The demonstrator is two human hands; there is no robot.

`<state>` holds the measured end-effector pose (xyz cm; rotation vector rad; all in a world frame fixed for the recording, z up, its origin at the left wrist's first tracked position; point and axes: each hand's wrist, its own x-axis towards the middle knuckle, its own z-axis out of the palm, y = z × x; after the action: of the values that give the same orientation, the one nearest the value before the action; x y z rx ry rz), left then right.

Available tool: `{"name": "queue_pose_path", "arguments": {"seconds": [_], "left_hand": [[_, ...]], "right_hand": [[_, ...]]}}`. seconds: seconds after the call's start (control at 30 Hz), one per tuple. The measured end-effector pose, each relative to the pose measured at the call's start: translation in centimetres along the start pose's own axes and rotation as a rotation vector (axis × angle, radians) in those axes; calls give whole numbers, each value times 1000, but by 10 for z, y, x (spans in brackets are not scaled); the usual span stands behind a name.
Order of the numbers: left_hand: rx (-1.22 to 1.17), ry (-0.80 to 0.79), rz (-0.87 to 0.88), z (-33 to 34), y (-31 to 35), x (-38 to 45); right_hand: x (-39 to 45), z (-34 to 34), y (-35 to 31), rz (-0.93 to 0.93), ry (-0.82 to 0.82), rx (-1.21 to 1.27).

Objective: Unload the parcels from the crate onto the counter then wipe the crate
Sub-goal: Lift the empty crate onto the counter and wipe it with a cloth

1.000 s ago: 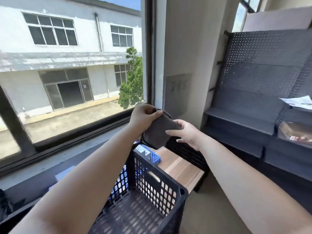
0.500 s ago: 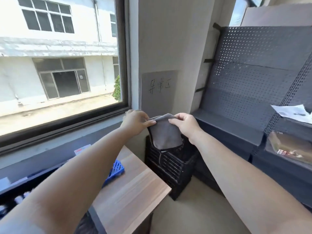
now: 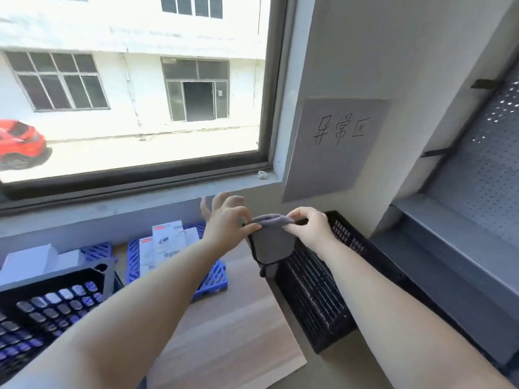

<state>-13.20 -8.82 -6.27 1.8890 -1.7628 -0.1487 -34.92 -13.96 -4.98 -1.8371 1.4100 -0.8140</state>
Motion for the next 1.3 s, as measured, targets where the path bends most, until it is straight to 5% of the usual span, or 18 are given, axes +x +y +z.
{"name": "queue_pose_path", "arguments": {"seconds": [0.2, 0.6, 0.8, 0.97, 1.07, 1.3], "left_hand": [[112, -12, -120, 59, -65, 23], [119, -310, -442, 119, -161, 64], [385, -343, -516, 175, -182, 124], [504, -352, -645, 240, -170, 128], [532, -438, -667, 272, -157, 106], [624, -522, -704, 282, -159, 91]], "right_hand": [[61, 67, 39, -70, -107, -385], [185, 166, 98, 194, -682, -178], [259, 233, 129, 418, -692, -322], [263, 261, 166, -36, -658, -552], [237, 269, 188, -323, -777, -721], [227, 283, 219, -458, -786, -848]]}}
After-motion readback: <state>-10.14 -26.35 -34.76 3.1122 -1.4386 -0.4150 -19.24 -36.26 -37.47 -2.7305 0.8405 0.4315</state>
